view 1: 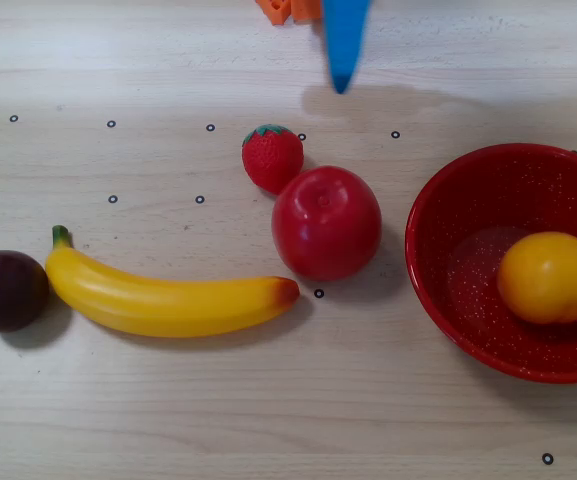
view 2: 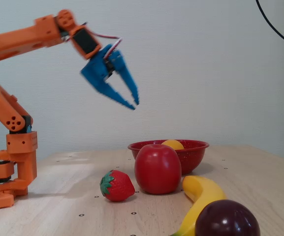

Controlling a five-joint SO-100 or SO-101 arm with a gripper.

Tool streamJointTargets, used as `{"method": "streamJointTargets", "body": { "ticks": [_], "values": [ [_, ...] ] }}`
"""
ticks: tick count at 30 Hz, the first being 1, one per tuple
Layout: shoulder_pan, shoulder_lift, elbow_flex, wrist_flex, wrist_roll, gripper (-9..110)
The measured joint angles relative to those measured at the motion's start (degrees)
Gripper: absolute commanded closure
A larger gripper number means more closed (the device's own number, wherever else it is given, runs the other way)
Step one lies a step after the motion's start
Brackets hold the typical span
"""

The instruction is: Put the peach in the red bowl.

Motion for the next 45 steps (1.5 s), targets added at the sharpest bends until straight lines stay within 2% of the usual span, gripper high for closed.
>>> {"method": "streamJointTargets", "body": {
  "ticks": [5, 14, 28, 38, 45],
  "values": [
    [-2.9, 16.08, 15.91, -3.87, -0.09, 101],
    [-5.36, 46.14, 41.04, -3.96, 0.26, 101],
    [-6.86, 55.72, 66.53, -28.39, -0.7, 101],
    [-8.26, 55.37, 67.32, -15.56, -1.32, 101],
    [-7.91, 55.37, 67.32, -15.38, -4.13, 101]
  ]
}}
